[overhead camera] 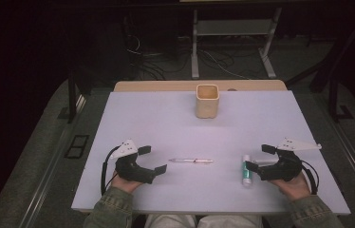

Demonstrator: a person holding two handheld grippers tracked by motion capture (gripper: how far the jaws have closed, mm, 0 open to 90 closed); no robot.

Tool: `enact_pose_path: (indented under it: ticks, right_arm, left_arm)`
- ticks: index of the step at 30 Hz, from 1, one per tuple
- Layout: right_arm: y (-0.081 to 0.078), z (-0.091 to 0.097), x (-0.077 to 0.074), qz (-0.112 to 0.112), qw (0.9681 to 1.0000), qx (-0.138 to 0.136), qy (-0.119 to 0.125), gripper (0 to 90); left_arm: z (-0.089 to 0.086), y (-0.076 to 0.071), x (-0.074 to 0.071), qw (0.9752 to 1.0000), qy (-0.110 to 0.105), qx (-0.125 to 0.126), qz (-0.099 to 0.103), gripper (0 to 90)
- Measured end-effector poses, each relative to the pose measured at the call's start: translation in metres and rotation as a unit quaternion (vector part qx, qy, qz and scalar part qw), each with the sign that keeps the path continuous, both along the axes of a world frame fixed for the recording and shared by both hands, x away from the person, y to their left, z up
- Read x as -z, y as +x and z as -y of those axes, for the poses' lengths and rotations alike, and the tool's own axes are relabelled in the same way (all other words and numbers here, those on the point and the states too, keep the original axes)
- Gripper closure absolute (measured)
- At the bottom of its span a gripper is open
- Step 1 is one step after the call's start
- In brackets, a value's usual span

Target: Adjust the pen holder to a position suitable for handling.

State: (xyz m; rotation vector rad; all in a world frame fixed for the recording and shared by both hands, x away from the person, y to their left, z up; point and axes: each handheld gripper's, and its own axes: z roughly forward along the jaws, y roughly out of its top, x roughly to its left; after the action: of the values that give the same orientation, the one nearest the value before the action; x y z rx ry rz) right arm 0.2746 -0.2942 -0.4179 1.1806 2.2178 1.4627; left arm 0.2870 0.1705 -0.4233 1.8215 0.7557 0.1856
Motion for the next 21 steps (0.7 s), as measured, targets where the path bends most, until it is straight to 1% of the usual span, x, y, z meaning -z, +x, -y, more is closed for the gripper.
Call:
enact_pose_path:
  ticks: [21]
  right_arm:
    - [-0.0019,-0.0012,-0.001,-0.006,0.9999,-0.009,-0.002,0.3]
  left_arm:
    - [0.0001,0.0005,0.0005,1.0,0.001,0.0,-0.001,0.0]
